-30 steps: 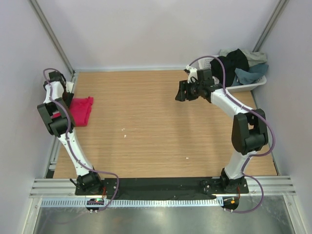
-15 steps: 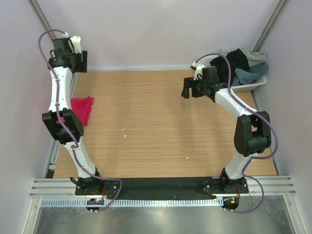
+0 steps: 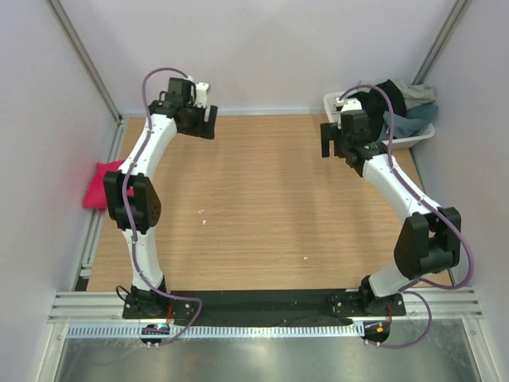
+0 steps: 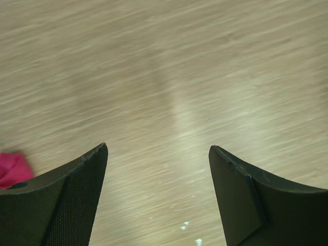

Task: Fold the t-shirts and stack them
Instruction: Neatly place the folded tshirt to the corner

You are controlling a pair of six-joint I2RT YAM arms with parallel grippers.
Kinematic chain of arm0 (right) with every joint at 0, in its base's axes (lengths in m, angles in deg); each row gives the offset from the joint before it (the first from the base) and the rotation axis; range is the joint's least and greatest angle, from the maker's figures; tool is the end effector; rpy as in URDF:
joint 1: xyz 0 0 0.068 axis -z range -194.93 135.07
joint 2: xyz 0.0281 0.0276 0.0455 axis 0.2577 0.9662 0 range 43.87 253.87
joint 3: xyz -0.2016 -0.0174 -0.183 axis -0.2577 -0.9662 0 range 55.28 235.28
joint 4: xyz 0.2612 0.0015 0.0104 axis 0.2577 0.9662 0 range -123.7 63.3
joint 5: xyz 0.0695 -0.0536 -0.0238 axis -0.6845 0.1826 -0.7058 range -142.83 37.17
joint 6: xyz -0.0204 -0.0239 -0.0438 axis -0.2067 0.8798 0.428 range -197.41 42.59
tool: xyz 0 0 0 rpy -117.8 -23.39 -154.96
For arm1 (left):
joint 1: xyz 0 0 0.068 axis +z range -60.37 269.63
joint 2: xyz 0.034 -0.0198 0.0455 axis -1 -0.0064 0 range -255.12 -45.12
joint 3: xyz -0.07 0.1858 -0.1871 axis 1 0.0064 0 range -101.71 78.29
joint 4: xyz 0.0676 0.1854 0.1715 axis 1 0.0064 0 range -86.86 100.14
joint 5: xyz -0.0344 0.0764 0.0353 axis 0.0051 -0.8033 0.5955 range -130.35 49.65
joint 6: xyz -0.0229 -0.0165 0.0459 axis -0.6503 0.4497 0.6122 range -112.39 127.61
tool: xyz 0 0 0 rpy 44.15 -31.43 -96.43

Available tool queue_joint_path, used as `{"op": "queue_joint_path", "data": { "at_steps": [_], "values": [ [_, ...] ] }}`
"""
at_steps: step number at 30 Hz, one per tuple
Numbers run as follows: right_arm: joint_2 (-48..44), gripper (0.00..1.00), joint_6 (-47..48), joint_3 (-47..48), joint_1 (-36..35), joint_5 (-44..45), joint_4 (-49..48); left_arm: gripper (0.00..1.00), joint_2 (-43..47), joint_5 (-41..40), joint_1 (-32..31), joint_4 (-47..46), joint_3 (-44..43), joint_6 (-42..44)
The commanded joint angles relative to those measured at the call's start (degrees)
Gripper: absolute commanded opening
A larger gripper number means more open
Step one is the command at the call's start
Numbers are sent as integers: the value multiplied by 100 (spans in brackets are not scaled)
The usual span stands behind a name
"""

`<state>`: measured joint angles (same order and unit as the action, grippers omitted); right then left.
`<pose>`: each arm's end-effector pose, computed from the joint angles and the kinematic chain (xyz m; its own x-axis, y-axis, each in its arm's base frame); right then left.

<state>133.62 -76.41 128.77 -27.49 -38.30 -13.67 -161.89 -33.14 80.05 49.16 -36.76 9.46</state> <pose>0.3516 0.0692 0.3024 -0.5773 -0.1458 -0.8034 -0.0231 0.9865 -0.1624 0.4520 -0.0809 0.3210 -0.7213 0.1543 -0.6752 0.2717 0.9597 -0.0711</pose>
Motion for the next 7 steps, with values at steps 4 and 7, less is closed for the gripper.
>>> {"op": "queue_joint_path", "data": {
  "at_steps": [4,7],
  "values": [
    [-652,100,103,-677,130,438,-342,86,330,325,-815,-234,429,-790],
    [-696,100,-2,-845,236,244,-316,87,226,519,-1123,-269,561,-1037]
  ]
}}
